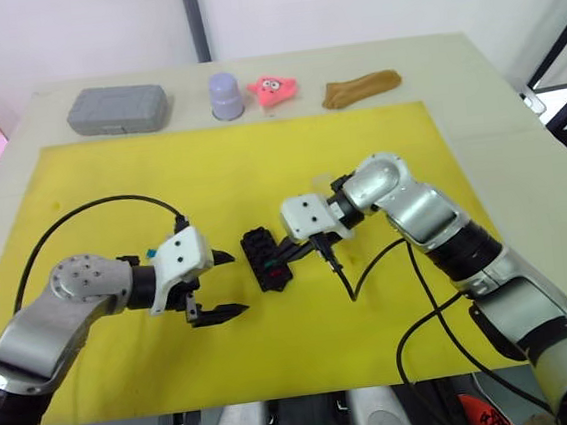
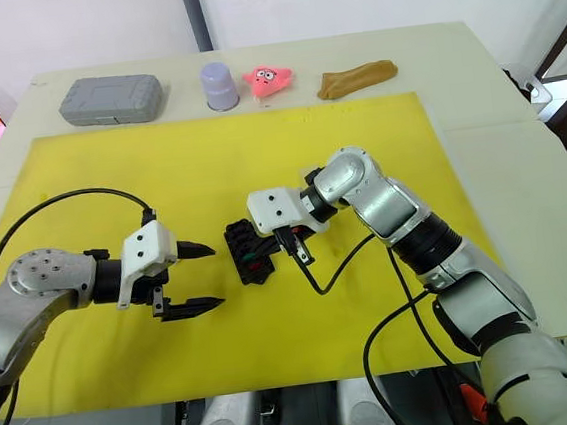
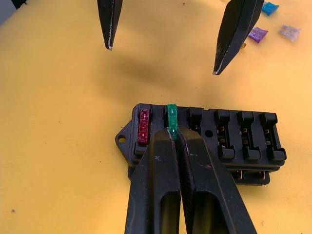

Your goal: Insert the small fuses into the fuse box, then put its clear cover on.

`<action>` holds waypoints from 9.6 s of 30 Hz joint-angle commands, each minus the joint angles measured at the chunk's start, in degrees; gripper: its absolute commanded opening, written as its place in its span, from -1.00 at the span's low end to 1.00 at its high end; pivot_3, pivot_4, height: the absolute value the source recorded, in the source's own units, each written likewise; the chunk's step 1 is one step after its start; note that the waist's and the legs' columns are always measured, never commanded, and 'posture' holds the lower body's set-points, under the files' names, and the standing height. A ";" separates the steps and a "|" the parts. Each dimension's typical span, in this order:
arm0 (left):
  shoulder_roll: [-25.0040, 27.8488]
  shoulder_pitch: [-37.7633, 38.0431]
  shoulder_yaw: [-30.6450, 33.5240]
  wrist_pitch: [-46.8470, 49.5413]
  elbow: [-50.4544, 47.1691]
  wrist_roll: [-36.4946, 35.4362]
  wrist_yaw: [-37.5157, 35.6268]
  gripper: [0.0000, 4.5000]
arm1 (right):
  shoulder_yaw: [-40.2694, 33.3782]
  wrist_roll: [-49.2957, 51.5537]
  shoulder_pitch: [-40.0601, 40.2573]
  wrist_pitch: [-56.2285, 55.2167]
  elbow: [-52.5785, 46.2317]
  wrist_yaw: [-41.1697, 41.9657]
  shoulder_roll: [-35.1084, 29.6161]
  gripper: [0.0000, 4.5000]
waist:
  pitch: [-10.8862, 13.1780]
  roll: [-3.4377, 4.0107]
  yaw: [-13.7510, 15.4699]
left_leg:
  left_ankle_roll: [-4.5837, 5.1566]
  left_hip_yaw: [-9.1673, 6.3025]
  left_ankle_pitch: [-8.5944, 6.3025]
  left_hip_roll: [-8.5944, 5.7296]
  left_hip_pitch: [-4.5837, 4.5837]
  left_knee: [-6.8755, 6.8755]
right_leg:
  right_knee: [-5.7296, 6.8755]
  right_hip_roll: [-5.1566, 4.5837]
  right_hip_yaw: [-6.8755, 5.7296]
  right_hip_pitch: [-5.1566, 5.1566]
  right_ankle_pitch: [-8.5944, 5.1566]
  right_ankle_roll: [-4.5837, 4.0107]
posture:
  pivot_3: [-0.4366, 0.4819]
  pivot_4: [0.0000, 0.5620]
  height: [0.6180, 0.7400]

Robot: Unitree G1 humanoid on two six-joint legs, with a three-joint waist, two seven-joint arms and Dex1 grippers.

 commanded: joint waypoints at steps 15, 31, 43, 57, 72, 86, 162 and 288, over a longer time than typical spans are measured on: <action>-0.09 -0.61 0.42 -0.62 -1.59 -0.03 -0.04 1.00 | -1.43 -1.31 -1.03 -0.48 -0.70 -1.61 0.80 -0.71 | 0.00 0.00 0.01 | 0.00 0.00 0.00 0.00 0.00 0.00 | 0.00 0.00 0.00 0.00 0.00 0.00 | -0.05 -0.47 0.85; -0.26 -0.93 0.03 -0.88 -1.35 0.25 -0.07 1.00 | -2.23 -0.63 -1.50 0.23 -1.58 -0.93 0.32 -0.71 | 0.00 0.00 0.01 | 0.00 0.00 0.00 0.00 0.00 0.00 | 0.00 0.00 0.00 0.00 0.00 0.00 | -0.05 -0.47 0.85; -0.45 -1.26 -0.25 -1.18 -1.14 0.64 -0.19 1.00 | -2.46 -0.20 -1.01 1.85 -3.12 0.29 0.03 -0.71 | 0.00 0.00 0.01 | 0.00 0.00 0.00 0.00 0.00 0.00 | 0.00 0.00 0.00 0.00 0.00 0.00 | -0.05 -0.47 0.85; -0.62 -1.39 -0.07 -1.19 -1.04 0.87 -0.28 1.00 | -2.74 0.94 -1.40 5.42 -4.65 0.46 0.62 -0.71 | 0.00 0.00 0.02 | 0.00 0.00 0.00 0.00 -0.01 0.00 | 0.00 0.00 0.00 0.00 0.00 0.00 | -0.05 -0.47 0.85; -0.74 -1.08 0.07 -1.27 -1.13 0.96 -0.16 1.00 | -2.61 1.46 -1.43 7.20 -5.58 0.53 0.65 -0.99 | 0.00 0.00 0.01 | 0.00 0.00 0.00 0.00 -0.01 0.00 | 0.00 -0.01 0.00 0.00 0.00 0.00 | -0.05 -0.47 0.85; -0.77 -1.18 0.03 -1.47 -0.94 1.10 -0.21 1.00 | -1.14 -1.22 -1.56 3.67 -3.71 0.42 0.72 -0.99 | 0.00 0.00 0.01 | 0.00 0.00 0.00 0.00 -0.01 0.00 | 0.00 -0.01 0.00 0.00 0.00 0.00 | -0.05 -0.47 0.85; -0.31 -1.92 0.68 -2.37 1.03 1.52 -0.51 1.00 | -3.15 1.30 7.90 3.78 -4.55 -3.61 0.33 -0.96 | 0.00 0.00 0.02 | 0.01 0.00 -0.01 0.00 0.00 -0.02 | 0.00 -0.01 0.00 0.00 0.00 0.00 | -0.05 -0.47 0.85; -3.31 -31.30 3.54 19.16 83.28 6.91 -32.65 0.01 | -14.54 13.36 0.40 13.37 -21.69 -6.01 -6.25 1.00 | 0.00 -0.03 0.03 | 0.01 0.06 0.01 -0.08 -0.15 0.07 | 0.17 0.07 -0.03 -0.19 0.01 0.01 | -0.05 -0.47 0.85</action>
